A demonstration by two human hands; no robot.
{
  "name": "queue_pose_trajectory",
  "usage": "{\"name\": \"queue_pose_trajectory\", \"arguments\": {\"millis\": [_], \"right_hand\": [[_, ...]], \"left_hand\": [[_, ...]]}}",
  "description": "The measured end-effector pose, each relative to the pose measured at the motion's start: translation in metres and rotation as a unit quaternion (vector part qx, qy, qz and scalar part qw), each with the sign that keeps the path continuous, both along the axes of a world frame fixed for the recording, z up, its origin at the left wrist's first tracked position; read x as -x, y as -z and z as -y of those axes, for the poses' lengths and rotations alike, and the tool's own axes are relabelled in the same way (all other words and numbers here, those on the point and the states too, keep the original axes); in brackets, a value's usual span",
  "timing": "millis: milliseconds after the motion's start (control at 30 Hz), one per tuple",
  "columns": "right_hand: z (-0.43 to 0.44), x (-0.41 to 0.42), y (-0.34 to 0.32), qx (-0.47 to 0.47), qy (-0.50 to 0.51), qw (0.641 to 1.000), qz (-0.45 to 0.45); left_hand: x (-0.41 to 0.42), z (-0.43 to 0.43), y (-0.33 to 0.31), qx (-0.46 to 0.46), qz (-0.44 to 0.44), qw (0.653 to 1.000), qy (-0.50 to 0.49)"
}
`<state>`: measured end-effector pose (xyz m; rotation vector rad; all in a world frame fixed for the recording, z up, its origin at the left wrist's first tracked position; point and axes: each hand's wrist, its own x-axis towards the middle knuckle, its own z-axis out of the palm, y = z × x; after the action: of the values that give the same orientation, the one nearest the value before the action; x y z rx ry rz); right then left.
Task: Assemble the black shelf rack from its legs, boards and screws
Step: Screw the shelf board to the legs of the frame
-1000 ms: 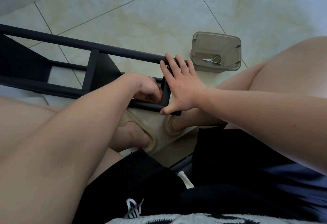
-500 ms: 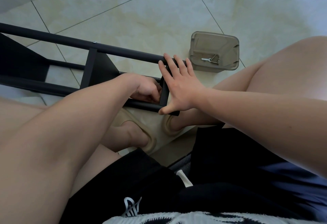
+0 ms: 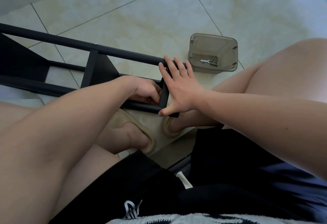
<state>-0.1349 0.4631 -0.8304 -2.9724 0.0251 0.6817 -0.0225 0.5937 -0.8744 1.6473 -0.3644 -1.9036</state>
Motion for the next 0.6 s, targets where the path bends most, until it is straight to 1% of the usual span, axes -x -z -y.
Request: {"name": "queue_pose_trajectory", "arguments": {"millis": [67,200,367,600], "right_hand": [[0.0034,-0.003,-0.0008,-0.002,0.002,1.0,-0.005],[0.0039,-0.0039,-0.0016,0.0,-0.001,1.0,-0.008],[0.0004,-0.0005,-0.0008,0.002,-0.002,1.0,-0.002],[0.0008,0.0001,0.0,-0.004,-0.002,1.0,-0.003]], "left_hand": [[-0.0028,-0.0012,0.0005,-0.013,0.014,1.0,0.009],[-0.0058,-0.0032,0.0022,-0.034,0.072,0.996,0.043],[-0.0036,-0.0011,0.0002,-0.025,0.067,0.996,0.051],[-0.0004,0.0002,0.0035,-0.004,0.038,0.999,0.026]]}}
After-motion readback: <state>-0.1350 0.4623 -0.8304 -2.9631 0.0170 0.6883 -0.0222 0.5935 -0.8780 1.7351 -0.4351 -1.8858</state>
